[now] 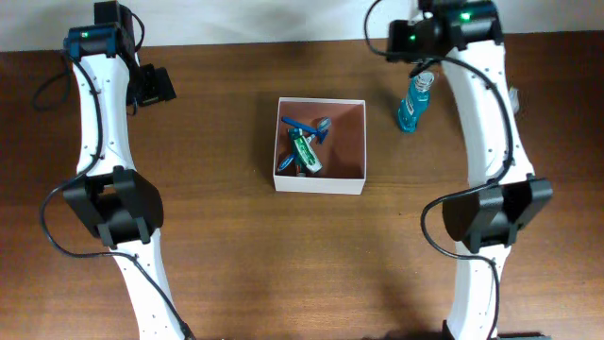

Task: Pack container
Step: 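Raise the right gripper and move it over the teal mouthwash bottle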

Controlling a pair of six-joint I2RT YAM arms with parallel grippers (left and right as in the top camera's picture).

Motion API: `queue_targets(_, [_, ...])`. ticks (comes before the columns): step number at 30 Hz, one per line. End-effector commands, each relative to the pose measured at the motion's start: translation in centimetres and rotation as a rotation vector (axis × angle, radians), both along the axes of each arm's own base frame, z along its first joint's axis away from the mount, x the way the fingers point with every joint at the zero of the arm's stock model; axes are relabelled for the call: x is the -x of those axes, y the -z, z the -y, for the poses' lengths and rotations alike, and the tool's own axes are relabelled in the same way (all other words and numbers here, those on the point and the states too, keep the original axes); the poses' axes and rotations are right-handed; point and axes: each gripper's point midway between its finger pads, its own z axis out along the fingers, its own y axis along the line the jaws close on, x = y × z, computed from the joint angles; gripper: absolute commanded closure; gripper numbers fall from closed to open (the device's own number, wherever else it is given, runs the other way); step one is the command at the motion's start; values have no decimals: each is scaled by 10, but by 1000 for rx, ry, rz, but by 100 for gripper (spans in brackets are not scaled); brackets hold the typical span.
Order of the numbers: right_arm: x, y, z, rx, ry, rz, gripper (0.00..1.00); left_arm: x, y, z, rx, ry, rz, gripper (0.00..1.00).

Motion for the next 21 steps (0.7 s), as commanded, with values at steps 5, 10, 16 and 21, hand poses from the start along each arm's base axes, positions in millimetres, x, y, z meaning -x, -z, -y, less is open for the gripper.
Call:
queue_targets(5, [-2, 3, 42, 30, 89, -9, 38, 2, -7, -4, -13, -2, 10, 1])
queue_targets(10, [2, 31, 49, 38, 100, -89, 35, 2, -7, -4, -13, -2, 10, 1])
queue_targets(16, [6, 49, 49, 60, 67, -137, 34, 2, -7, -4, -13, -2, 10, 1])
queue_targets(21, [16, 73, 50, 85, 31, -209, 34, 2, -7, -4, -13, -2, 10, 1])
